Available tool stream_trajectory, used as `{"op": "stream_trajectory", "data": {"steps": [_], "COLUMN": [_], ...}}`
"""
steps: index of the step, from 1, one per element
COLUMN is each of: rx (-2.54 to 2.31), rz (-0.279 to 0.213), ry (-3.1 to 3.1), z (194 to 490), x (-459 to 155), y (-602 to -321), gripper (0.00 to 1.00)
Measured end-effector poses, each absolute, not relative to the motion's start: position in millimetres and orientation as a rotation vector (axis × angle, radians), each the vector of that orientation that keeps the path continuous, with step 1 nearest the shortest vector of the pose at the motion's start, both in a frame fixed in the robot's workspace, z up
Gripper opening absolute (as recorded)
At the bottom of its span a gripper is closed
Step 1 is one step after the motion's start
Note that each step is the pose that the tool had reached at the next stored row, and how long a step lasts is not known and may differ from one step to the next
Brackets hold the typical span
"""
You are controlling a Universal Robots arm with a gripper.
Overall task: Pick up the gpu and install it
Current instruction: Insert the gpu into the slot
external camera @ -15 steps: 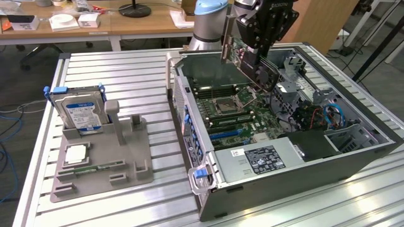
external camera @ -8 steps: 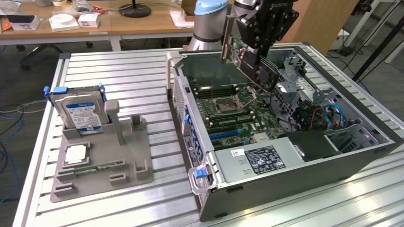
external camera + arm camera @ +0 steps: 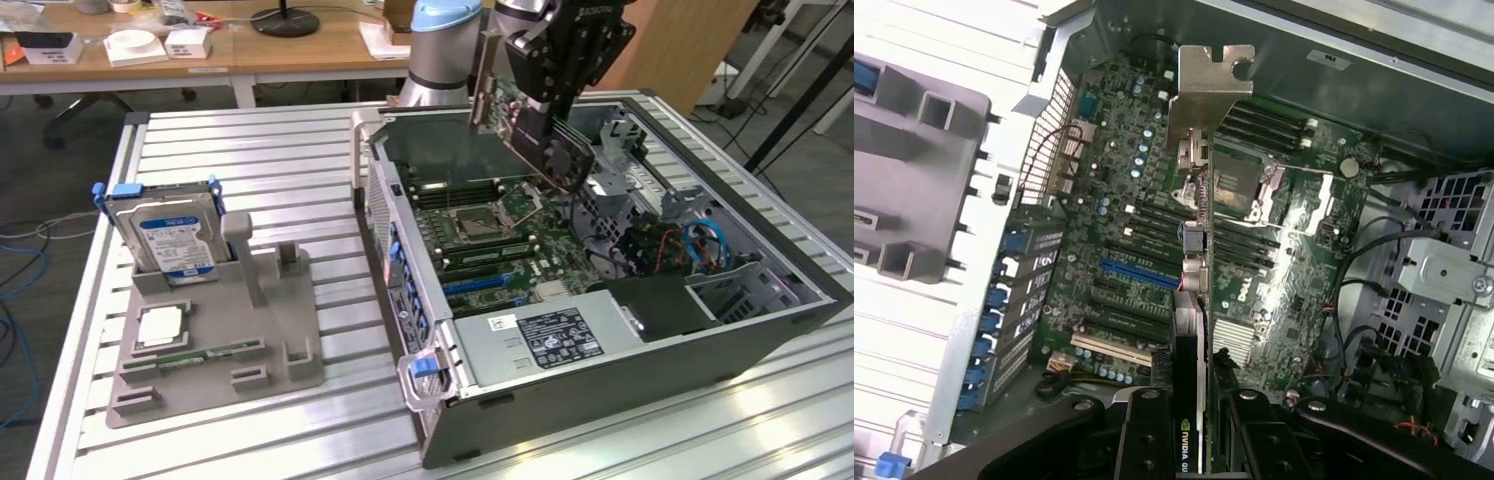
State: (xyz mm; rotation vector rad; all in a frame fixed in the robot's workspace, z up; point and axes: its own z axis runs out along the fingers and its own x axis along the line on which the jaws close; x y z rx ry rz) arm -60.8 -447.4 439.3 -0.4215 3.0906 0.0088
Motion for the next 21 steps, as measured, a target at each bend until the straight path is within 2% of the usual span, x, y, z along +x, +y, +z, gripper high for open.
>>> {"op": "stream_trajectory", "data": {"steps": [3, 7, 21], "rx": [-0.422, -0.419, -0.498], "rz": [0.028, 0.128, 0.129], "ry": [3.089, 3.078, 3.070], "z": [439.2, 439.2, 439.1], "x": [-59.2, -58.0, -55.3], "y": [-447.4, -447.4, -447.4], "gripper": [0.26, 0.26, 0.26]}}
